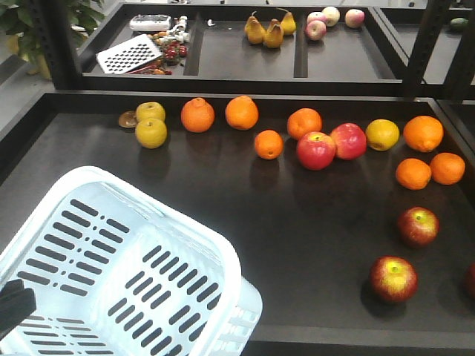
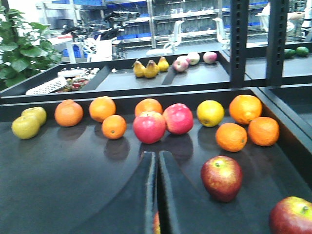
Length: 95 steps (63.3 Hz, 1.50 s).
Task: Pick three apples into basket with both arms
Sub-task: 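Position the base at the fruit table holding the basket in the left gripper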
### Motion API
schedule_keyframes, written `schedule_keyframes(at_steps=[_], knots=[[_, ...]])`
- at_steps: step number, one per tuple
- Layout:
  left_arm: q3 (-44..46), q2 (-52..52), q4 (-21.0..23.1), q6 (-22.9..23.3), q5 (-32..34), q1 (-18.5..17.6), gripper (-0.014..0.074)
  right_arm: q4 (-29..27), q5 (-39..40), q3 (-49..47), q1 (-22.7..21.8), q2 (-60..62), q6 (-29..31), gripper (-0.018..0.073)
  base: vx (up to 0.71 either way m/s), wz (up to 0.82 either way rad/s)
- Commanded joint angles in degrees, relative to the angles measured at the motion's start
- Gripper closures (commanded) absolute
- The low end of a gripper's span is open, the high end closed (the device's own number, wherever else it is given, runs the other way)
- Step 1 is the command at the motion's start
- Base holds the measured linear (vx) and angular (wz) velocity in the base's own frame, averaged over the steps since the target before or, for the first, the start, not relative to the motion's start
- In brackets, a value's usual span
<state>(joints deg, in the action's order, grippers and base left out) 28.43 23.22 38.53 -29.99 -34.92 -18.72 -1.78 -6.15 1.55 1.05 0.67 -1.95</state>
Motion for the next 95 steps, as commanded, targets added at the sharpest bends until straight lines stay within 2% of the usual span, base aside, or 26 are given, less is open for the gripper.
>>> schedule_keyframes(at_steps=[1, 95], knots=[[1.59, 0.29, 2.62, 0.40, 4.77, -0.09, 0.0603, 0.64, 3.85, 0.85, -0.41, 0.78, 0.46, 0.0564, 0.09, -0.17], [1.59, 0.29, 2.62, 0.40, 4.77, -0.09, 0.0603, 0.64, 3.85, 0.85, -0.41, 0.78, 0.46, 0.0564, 0.08, -0.04]])
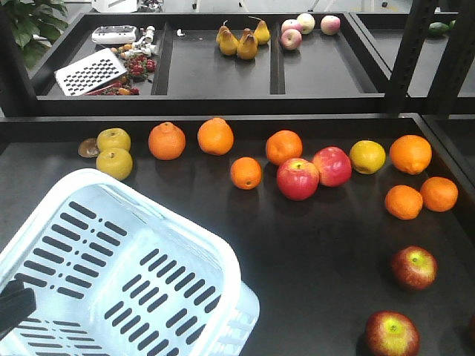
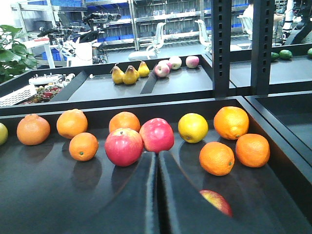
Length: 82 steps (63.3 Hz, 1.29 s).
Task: Pick three apples into basket with both arms
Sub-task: 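Position the base at the fruit table holding the basket in the left gripper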
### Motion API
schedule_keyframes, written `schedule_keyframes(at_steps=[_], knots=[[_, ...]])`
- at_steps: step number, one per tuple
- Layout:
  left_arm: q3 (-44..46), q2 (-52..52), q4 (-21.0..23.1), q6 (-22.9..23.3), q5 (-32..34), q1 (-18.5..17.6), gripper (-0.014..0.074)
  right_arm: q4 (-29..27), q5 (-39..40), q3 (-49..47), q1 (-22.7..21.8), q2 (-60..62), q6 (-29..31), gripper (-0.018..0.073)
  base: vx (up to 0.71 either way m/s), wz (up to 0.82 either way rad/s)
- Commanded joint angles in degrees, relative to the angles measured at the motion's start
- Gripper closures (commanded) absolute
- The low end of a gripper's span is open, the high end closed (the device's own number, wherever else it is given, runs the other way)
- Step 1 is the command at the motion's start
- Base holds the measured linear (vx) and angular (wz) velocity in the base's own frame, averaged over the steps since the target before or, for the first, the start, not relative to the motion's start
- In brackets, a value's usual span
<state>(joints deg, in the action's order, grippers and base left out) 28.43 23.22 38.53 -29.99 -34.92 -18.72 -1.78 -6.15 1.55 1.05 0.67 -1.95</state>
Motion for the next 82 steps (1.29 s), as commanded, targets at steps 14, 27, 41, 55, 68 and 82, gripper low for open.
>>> schedule_keyframes(at_steps=[14, 27, 41, 55, 68, 82], knots=[[1.59, 0.29, 2.62, 0.40, 4.77, -0.09, 0.0603, 0.64, 3.85, 0.85, -0.41, 0.78, 0.46, 0.0564, 0.01, 0.00], [1.59, 0.29, 2.62, 0.40, 4.77, -0.09, 0.0603, 0.64, 3.85, 0.85, -0.41, 0.78, 0.46, 0.0564, 0.00, 0.00], [1.59, 0.29, 2.68, 0.40, 4.98, -0.09, 0.0603, 0.64, 3.85, 0.85, -0.41, 0.78, 0.46, 0.0564, 0.00, 0.00], [1.59, 0.29, 2.68, 0.40, 5.23, -0.09, 0.0603, 0.64, 3.85, 0.85, -0.41, 0.78, 0.46, 0.0564, 0.00, 0.00], [1.59, 0.29, 2.68, 0.40, 5.23, -0.09, 0.0603, 0.64, 3.85, 0.85, -0.41, 0.78, 0.46, 0.0564, 0.00, 0.00], [1.59, 0.29, 2.74, 0.40, 5.22, -0.09, 0.0603, 0.64, 3.85, 0.85, -0.41, 0.78, 0.46, 0.0564, 0.00, 0.00]])
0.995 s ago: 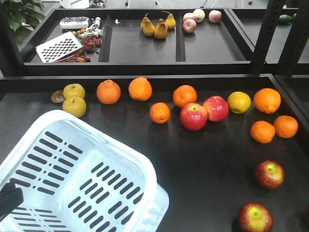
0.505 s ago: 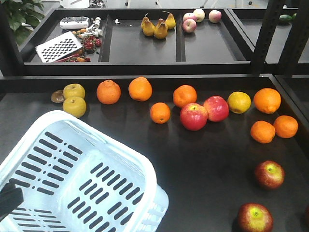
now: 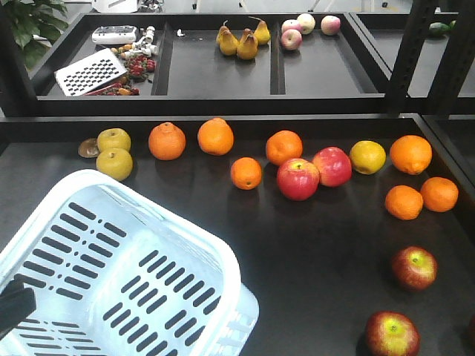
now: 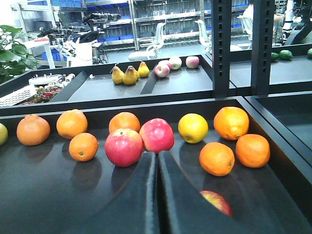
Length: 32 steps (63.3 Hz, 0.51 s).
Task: Pick three apples into basket with both arms
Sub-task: 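Position the base at the fruit table holding the basket in the left gripper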
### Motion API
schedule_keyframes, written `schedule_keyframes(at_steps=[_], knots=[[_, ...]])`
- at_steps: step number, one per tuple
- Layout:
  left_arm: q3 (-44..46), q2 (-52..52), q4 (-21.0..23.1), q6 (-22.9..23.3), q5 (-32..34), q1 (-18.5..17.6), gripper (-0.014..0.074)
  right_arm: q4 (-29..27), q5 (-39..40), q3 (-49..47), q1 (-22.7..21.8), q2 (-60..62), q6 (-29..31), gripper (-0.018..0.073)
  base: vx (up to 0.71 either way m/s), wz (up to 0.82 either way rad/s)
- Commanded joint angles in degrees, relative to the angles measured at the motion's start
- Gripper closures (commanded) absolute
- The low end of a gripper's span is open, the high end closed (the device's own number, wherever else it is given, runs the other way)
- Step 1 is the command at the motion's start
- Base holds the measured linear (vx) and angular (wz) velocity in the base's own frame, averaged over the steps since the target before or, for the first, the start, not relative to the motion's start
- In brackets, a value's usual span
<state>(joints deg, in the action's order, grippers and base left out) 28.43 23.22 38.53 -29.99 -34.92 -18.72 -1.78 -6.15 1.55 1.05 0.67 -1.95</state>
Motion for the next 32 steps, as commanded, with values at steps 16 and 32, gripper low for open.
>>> schedule_keyframes(at_steps=[16, 32], knots=[[1.65, 0.36, 4.23, -0.01, 4.55, -0.09, 0.0603, 0.64, 3.85, 0.85, -0.41, 0.78, 0.46, 0.0564, 0.00, 0.00], [7.46, 5.64, 4.23, -8.10, 1.14, -0.09, 0.0603, 0.64, 3.85, 0.85, -0.41, 0.78, 0.46, 0.0564, 0.00, 0.00]])
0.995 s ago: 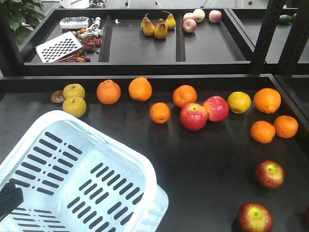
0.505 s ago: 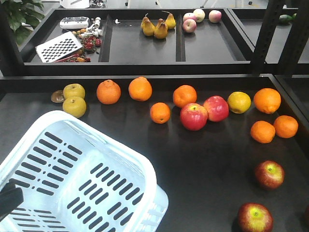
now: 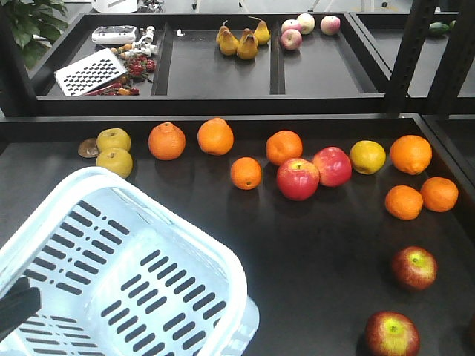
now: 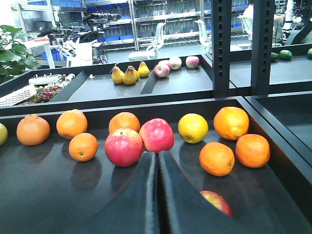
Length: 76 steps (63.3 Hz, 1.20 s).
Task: Pick three apples into basket with both arms
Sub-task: 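Position the base at the fruit table holding the basket in the left gripper, then lower the basket onto the table and open the left gripper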
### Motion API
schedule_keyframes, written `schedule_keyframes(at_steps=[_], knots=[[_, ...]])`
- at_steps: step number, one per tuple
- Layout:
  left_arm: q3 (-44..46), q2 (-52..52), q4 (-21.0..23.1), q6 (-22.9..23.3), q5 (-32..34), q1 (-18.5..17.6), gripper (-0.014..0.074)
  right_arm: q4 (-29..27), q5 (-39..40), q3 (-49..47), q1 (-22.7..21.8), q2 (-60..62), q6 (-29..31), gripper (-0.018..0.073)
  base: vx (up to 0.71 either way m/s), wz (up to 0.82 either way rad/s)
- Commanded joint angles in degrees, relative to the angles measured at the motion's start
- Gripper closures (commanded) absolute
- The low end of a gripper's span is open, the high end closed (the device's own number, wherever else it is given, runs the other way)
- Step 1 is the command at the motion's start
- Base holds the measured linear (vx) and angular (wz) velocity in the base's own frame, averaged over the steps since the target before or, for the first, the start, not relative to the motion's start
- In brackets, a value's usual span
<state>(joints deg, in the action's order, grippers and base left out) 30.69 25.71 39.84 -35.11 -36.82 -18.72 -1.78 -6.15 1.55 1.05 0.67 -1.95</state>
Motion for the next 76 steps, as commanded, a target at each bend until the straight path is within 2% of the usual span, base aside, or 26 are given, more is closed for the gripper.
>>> schedule_keyframes(at_steps=[1, 10, 26, 33, 46, 57, 64, 76], knots=[[5.88, 3.80, 2.93, -3.31, 2.76, -0.09, 0.0603, 0.64, 3.85, 0.85, -0.41, 0.78, 0.46, 0.0564, 0.00, 0.00], [12.66, 11.88, 2.93, -6.19, 2.07, -0.09, 0.0603, 0.64, 3.85, 0.85, -0.41, 0.78, 0.46, 0.0564, 0.00, 0.00], [26.28, 31.15, 4.02, -15.93, -2.32, -0.09, 0.0603, 0.64, 3.85, 0.85, -0.41, 0.78, 0.46, 0.0564, 0.00, 0.00], [32.44, 39.92, 7.95, -21.55, -5.61, -0.09, 0.0603, 0.64, 3.85, 0.85, -0.41, 0.78, 0.46, 0.0564, 0.00, 0.00], [42.86, 54.33, 16.84, -35.07, -12.34, -0.09, 0.0603, 0.64, 3.85, 0.85, -0.41, 0.78, 0.46, 0.0564, 0.00, 0.00], [50.83, 64.83, 17.45, -37.03, -17.71, -1.86, 0.0603, 0.64, 3.85, 0.85, -0.41, 0.78, 0.46, 0.0564, 0.00, 0.00], [54.47, 70.02, 17.40, -37.49, -17.78, -3.58, 0.0603, 0.64, 3.85, 0.85, -0.41, 0.78, 0.46, 0.0564, 0.00, 0.00], [59.89, 77.01, 17.40, -41.92, -18.13, -6.27, 0.0603, 0.64, 3.85, 0.85, -0.41, 0.78, 0.46, 0.0564, 0.00, 0.00]])
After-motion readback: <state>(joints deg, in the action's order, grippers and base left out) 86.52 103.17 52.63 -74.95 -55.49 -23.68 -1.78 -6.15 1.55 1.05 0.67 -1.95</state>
